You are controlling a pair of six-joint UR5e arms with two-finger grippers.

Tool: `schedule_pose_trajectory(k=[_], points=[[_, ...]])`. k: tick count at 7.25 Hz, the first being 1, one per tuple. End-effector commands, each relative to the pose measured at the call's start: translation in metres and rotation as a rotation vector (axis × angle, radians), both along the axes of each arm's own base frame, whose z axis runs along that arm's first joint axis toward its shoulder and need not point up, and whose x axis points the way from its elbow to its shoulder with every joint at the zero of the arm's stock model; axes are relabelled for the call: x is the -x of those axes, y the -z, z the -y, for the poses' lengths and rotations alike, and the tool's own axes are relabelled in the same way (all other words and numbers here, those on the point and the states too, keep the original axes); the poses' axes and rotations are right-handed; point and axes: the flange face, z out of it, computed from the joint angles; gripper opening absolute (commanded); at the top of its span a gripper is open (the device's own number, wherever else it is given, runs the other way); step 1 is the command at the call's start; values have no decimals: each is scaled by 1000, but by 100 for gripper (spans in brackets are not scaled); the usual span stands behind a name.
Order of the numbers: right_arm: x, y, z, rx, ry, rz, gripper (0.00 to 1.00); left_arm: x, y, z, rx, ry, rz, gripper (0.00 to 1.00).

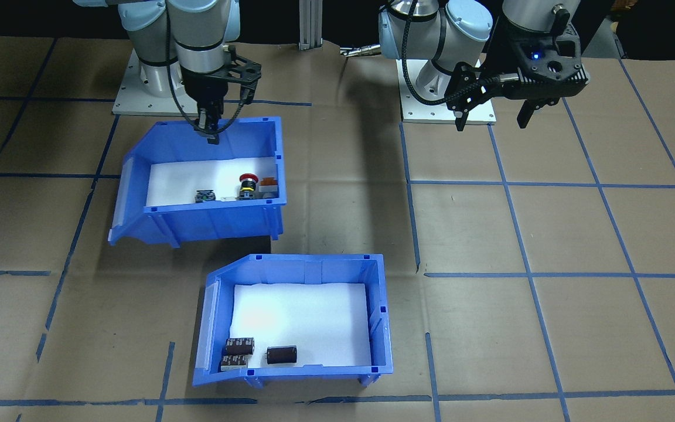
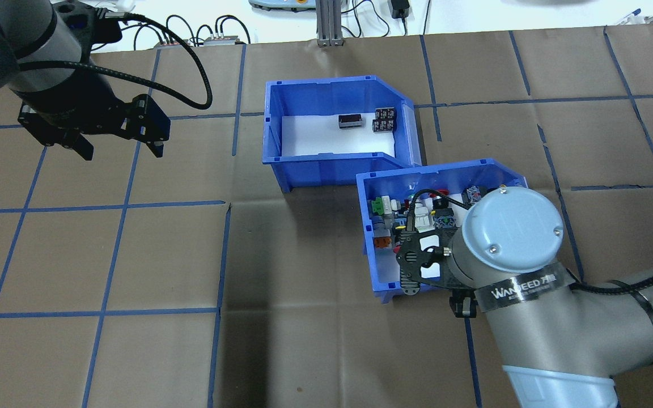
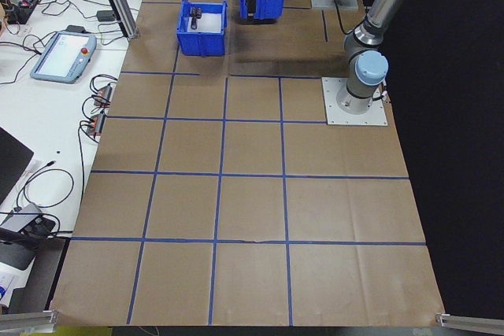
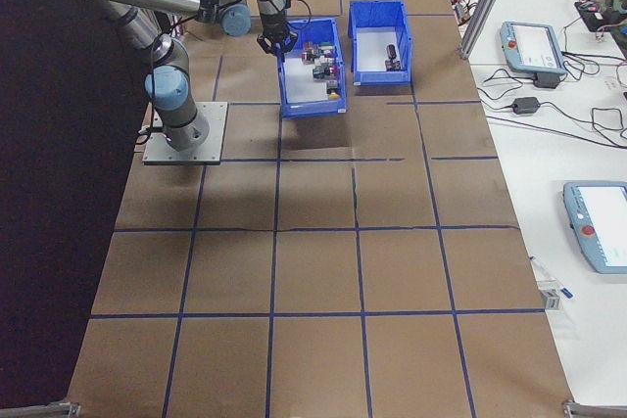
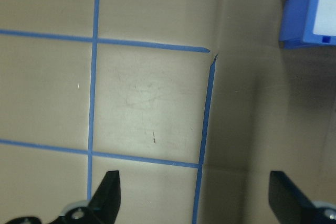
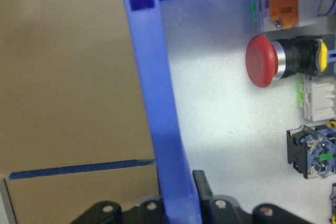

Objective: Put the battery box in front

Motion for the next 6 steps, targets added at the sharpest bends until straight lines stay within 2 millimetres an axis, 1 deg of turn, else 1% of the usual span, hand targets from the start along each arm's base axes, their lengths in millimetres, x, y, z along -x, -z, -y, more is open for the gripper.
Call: schedule_pose_trajectory(k=[1,2,3,4,6], points=[[-65,-3,-1,3,-19,0,3,2,-9,-12,6,29,3,99],[-80,0,1,-4,-1,0,3,2,-19,-18,19,29,3,99],[-88,7,3,-10,-3,-2,3,2,-18,-24,19,31,0,99],[-93,11,1,-20,15,-4,3,3,-9,-26,4,31,-3,99],[-111,15,-11,-25,8,-2,3,3,-2,-27,-3,31,-2,99]])
